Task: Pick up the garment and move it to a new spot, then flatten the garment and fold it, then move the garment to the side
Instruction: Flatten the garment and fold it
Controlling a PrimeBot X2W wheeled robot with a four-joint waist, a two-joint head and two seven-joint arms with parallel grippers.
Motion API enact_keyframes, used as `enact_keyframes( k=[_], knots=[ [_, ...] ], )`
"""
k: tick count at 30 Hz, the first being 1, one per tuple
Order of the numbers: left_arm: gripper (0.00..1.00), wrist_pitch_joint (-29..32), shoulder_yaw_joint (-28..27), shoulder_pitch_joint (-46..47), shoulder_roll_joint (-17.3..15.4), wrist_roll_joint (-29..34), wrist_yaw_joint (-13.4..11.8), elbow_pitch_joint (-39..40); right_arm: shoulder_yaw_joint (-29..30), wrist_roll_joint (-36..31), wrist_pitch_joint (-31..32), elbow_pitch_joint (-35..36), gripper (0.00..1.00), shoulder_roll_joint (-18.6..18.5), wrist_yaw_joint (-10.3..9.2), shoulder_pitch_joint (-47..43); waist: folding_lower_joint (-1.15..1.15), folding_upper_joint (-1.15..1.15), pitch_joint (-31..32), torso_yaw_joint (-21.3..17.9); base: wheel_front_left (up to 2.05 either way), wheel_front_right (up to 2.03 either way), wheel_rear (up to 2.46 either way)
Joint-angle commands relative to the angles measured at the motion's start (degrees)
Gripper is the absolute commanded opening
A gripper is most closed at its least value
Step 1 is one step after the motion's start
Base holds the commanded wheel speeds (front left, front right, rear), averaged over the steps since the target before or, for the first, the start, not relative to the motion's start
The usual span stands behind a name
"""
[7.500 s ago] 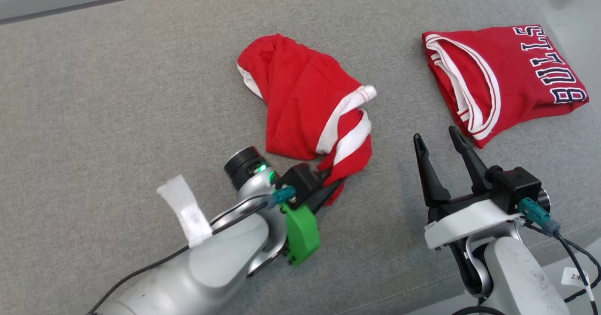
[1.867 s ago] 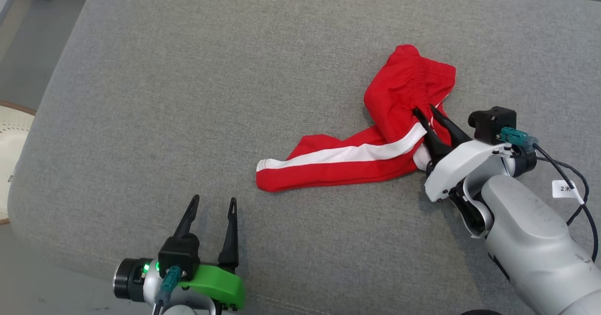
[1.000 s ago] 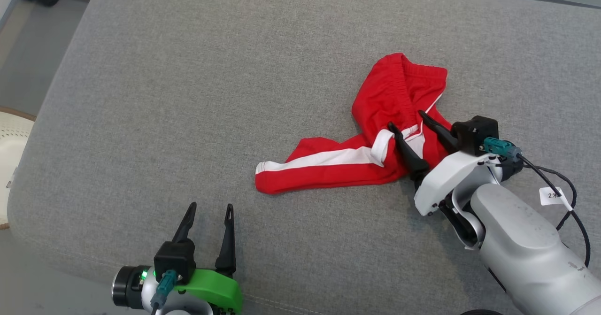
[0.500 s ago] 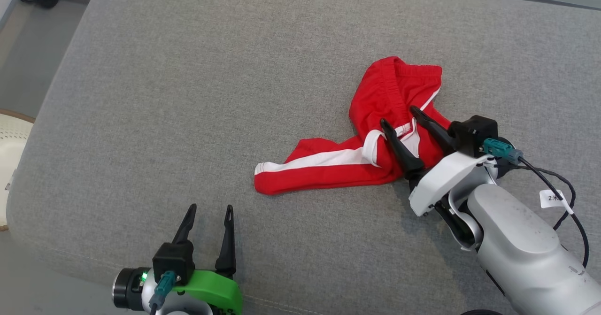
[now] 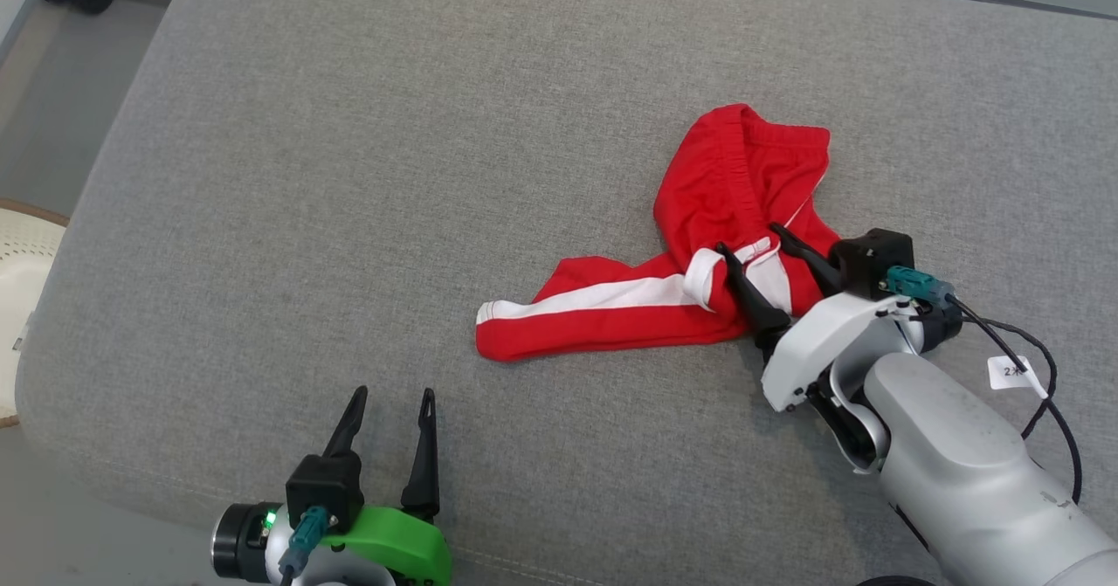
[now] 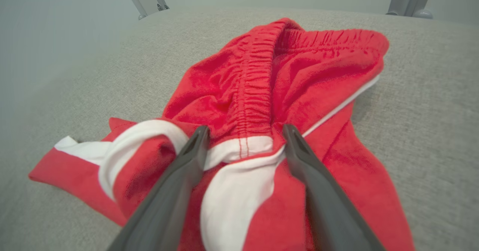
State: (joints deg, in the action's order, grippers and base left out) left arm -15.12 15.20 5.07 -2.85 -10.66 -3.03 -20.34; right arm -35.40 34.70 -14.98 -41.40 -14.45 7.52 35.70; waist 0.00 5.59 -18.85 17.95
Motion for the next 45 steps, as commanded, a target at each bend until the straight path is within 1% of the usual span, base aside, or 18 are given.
enact_keyframes(
  k=[1,2,3,4,5,6,7,16,24,29,31,33,37,38,39,40,42,45],
  knots=[
    [1.0,0.0,0.1,-0.39,-0.1,-0.46,-0.11,0.09,-0.41,0.3,-0.08,-0.24,1.0,0.42,-0.07,0.59,0.0,-0.01,0.01,0.04,0.0,0.0,0.0],
    [1.0,0.0,0.11,-0.35,-0.1,-0.42,-0.15,0.13,-0.78,0.42,-0.08,0.09,0.91,0.55,-0.07,0.94,0.0,-0.01,0.05,0.06,0.0,0.0,0.0],
    [1.0,0.0,0.15,-0.33,-0.1,-0.44,-0.18,0.17,-0.8,0.44,-0.08,0.65,0.6,0.53,-0.07,1.29,0.0,-0.01,0.12,0.08,0.0,0.0,0.0],
    [1.0,0.01,0.16,-0.33,-0.1,-0.46,-0.21,0.19,-0.82,0.47,-0.08,0.99,0.42,0.41,-0.07,1.37,0.0,-0.01,0.2,0.11,0.0,0.0,0.0],
    [1.0,0.01,0.17,-0.36,-0.1,-0.53,-0.24,0.17,-0.72,0.51,-0.08,1.5,0.25,0.4,-0.07,1.48,0.0,-0.01,0.33,0.11,0.0,0.0,0.0],
    [1.0,0.01,0.15,-0.43,-0.1,-0.56,-0.27,0.13,-0.5,0.26,-0.08,2.16,0.14,0.31,-0.07,1.67,0.0,-0.01,0.49,0.11,0.0,0.0,0.0],
    [1.0,0.01,0.17,-0.51,-0.1,-0.56,-0.28,0.05,-0.42,0.09,-0.08,2.58,0.0,0.23,-0.07,1.66,0.0,-0.01,0.66,0.11,0.0,0.0,0.0],
    [1.0,0.01,-0.66,-1.98,-0.1,-0.78,0.4,-1.14,0.13,0.21,-0.08,4.36,0.0,-0.24,-0.07,2.19,0.0,-0.01,3.8,-0.3,0.0,0.0,0.0],
    [1.0,0.01,-1.58,-3.4,-0.11,-0.13,1.07,-1.76,5.5,-1.88,-0.08,8.93,0.0,0.8,-0.07,4.47,0.0,-0.01,7.06,-0.85,0.0,0.0,0.0],
    [1.0,0.01,-1.79,-3.75,-0.11,0.21,1.64,-2.2,10.73,-2.82,-0.08,12.3,0.0,3.58,-0.07,6.34,0.0,-0.01,7.9,-0.64,0.0,0.0,0.0],
    [1.0,0.01,-1.85,-4.32,-0.11,0.23,1.78,-2.42,12.17,-2.66,-0.08,12.03,0.0,4.32,-0.07,5.41,0.0,-0.01,8.36,-0.59,0.0,0.0,0.0],
    [1.0,0.01,-2.03,-4.89,-0.11,0.46,1.97,-2.63,12.21,-4.01,-0.08,10.73,0.0,4.13,-0.07,3.38,0.0,-0.01,8.71,-0.69,0.0,0.0,0.0],
    [1.0,0.01,-2.54,-5.53,-0.11,0.71,2.29,-2.7,12.7,-6.47,-0.09,7.19,0.0,2.03,-0.07,-2.14,0.0,-0.01,9.03,-1.82,0.0,0.0,0.0],
    [1.0,0.01,-2.62,-5.73,-0.1,0.8,2.4,-2.64,13.23,-7.32,-0.09,6.41,0.05,1.34,-0.07,-3.63,0.0,-0.01,9.09,-2.26,0.0,0.0,0.0],
    [1.0,0.01,-2.66,-5.85,-0.11,0.92,2.5,-2.6,14.58,-7.54,-0.09,5.61,0.54,1.1,-0.07,-5.37,0.0,-0.01,9.13,-2.75,0.0,0.0,0.0],
    [1.0,0.01,-2.62,-5.81,-0.09,0.99,2.52,-2.55,15.9,-7.82,-0.09,5.44,1.0,0.9,-0.08,-6.93,0.0,-0.01,9.16,-3.29,0.0,0.0,0.0],
    [1.0,0.01,-2.62,-5.55,-0.12,1.28,2.64,-2.3,18.79,-9.3,-0.08,6.36,1.0,-0.04,-0.05,-9.64,0.0,-0.01,9.26,-4.48,0.0,0.0,0.0],
    [1.0,0.01,-2.85,-5.22,-0.12,1.49,2.84,-1.79,23.79,-10.9,-0.09,9.44,1.0,0.09,-0.05,-13.91,0.0,-0.01,9.8,-6.62,0.0,0.0,0.0]
  ],
)
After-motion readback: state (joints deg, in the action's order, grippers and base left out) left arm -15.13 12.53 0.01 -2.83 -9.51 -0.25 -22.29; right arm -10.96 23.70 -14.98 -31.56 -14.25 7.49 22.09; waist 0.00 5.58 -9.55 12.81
